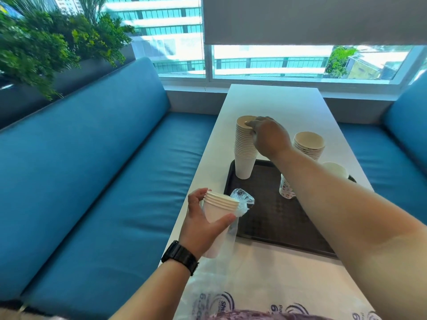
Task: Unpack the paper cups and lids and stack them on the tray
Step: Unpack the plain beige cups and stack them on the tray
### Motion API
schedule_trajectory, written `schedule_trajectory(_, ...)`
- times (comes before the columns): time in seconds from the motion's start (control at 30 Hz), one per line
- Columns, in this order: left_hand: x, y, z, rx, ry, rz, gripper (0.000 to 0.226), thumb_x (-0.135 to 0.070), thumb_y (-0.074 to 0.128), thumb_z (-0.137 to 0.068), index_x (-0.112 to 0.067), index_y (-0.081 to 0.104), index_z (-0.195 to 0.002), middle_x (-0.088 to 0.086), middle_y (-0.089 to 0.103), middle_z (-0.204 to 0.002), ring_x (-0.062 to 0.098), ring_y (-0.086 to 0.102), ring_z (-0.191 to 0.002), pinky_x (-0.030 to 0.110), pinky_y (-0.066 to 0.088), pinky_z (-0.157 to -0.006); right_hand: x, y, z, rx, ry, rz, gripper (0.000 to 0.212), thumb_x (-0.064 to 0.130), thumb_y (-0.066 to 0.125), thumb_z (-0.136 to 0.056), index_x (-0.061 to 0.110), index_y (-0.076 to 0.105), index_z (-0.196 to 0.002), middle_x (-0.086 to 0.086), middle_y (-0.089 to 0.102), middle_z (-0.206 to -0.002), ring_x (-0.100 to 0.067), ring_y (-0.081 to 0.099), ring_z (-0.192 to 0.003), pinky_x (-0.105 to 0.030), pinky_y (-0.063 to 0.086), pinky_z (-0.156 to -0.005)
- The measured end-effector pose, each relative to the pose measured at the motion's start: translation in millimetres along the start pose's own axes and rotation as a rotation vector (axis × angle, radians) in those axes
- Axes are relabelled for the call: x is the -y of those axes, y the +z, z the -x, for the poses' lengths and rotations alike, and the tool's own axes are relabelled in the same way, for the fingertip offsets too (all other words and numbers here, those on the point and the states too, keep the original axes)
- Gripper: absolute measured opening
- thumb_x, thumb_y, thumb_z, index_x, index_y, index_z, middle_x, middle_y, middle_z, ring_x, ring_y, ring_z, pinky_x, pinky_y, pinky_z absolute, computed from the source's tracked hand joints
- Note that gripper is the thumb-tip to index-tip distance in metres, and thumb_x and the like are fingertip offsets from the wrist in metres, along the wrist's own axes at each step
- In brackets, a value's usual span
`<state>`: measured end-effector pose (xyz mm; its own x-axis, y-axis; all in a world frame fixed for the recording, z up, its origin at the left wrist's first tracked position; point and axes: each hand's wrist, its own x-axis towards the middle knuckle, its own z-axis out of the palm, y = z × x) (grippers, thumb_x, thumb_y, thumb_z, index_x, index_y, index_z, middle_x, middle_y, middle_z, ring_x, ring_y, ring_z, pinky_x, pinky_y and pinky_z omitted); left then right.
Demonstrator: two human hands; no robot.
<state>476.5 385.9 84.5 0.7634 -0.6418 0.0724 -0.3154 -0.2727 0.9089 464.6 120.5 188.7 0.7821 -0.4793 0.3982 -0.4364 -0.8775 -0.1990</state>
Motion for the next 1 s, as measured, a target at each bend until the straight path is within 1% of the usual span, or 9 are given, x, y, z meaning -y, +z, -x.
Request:
schedule_trajectory(0.1,0.3,-0.6,-0.3,-0.003,0.003,-0.012,0.079,-0.044,0.086,-0.067,-0.056,0.023,-0.115,-0.019,0.043,-0.122,-0.003,0.052,-0.103,0.036,0.054,-0.088,9.2,-1.9,14.1,-0.071,-0.005,-0.1,0.032,0.016,0.057,-0.093,0.016,0.065,-0.124,-0.005,0.062,-0.129,-0.026,0.049,-0.126,-0.039,0.043,-0.102)
schedule_trajectory(0.2,-1.8,-0.4,0.8,-0.013,0.009,-0.006,0.082,-0.046,0.084,-0.064,-0.048,0.024,-0.12,-0.018,0.043,-0.122,0.004,0.055,-0.104,0.033,0.053,-0.087,26.7,-4.0,36.2,-0.039,0.006,-0.245,0.024,0.022,0.062,-0.092,0.02,0.071,-0.114,-0.001,0.066,-0.122,-0.022,0.057,-0.116,-0.034,0.045,-0.096)
schedule_trajectory(0.3,-6.0,0.2,2.6,-0.017,0.028,0.009,0.083,-0.046,0.085,-0.063,-0.05,0.024,-0.12,-0.01,0.044,-0.125,0.015,0.057,-0.107,0.03,0.051,-0.085,44.6,-12.4,59.9,0.157,0.015,-0.357,0.023,0.029,0.064,-0.092,0.022,0.072,-0.111,0.003,0.069,-0.115,-0.014,0.062,-0.103,-0.03,0.048,-0.091)
schedule_trajectory(0.4,-10.3,-0.7,5.0,-0.025,0.026,0.028,0.079,-0.061,0.077,-0.054,-0.067,0.021,-0.108,-0.015,0.042,-0.124,0.014,0.058,-0.105,0.034,0.054,-0.085,58.9,-19.5,83.2,0.387,0.009,-0.469,0.024,0.031,0.065,-0.092,0.02,0.071,-0.113,0.008,0.071,-0.11,-0.001,0.062,-0.094,-0.018,0.047,-0.088)
schedule_trajectory(0.47,-10.8,-1.4,5.9,-0.033,0.025,0.04,0.076,-0.064,0.074,-0.051,-0.071,0.02,-0.104,-0.021,0.041,-0.121,0.013,0.058,-0.105,0.036,0.054,-0.087,66.2,-20.3,97.3,0.441,0.047,-0.573,0.024,0.03,0.066,-0.091,0.02,0.072,-0.111,0.01,0.072,-0.106,0.0,0.065,-0.091,-0.009,0.046,-0.08)
schedule_trajectory(0.63,-10.5,-2.9,7.3,-0.038,0.034,0.04,0.079,-0.068,0.072,-0.049,-0.062,0.023,-0.11,-0.006,0.044,-0.131,0.019,0.06,-0.108,0.042,0.054,-0.09,77.1,-20.9,117.2,0.485,0.082,-0.574,0.029,0.039,0.065,-0.09,0.017,0.073,-0.105,0.003,0.073,-0.1,-0.01,0.066,-0.091,-0.027,0.053,-0.085)
schedule_trajectory(0.8,-14.3,-5.5,9.6,-0.015,0.008,0.056,0.084,-0.065,0.076,-0.051,-0.059,0.022,-0.114,-0.006,0.043,-0.133,0.017,0.063,-0.099,0.042,0.057,-0.085,81.6,-23.9,128.2,0.62,0.042,-0.5,0.023,0.035,0.072,-0.083,0.013,0.066,-0.082,0.001,0.061,-0.073,-0.012,0.053,-0.07,-0.031,0.044,-0.069)
schedule_trajectory(0.93,-11.9,-4.4,10.3,0.005,0.041,0.039,0.088,-0.044,0.087,-0.067,-0.059,0.018,-0.118,-0.006,0.04,-0.136,0.014,0.06,-0.101,0.038,0.055,-0.088,83.0,-25.0,129.9,0.599,0.014,-0.517,0.016,0.026,0.073,-0.083,0.012,0.066,-0.084,0.0,0.059,-0.074,-0.012,0.051,-0.069,-0.031,0.042,-0.068)
schedule_trajectory(1.0,-12.2,-5.0,11.7,0.017,0.064,0.041,0.089,-0.048,0.087,-0.063,-0.066,0.017,-0.115,-0.006,0.04,-0.138,0.018,0.061,-0.105,0.041,0.056,-0.088,80.7,-25.2,127.6,0.569,0.028,-0.573,0.015,0.025,0.074,-0.083,0.012,0.066,-0.084,0.001,0.058,-0.072,-0.011,0.049,-0.066,-0.03,0.04,-0.066)
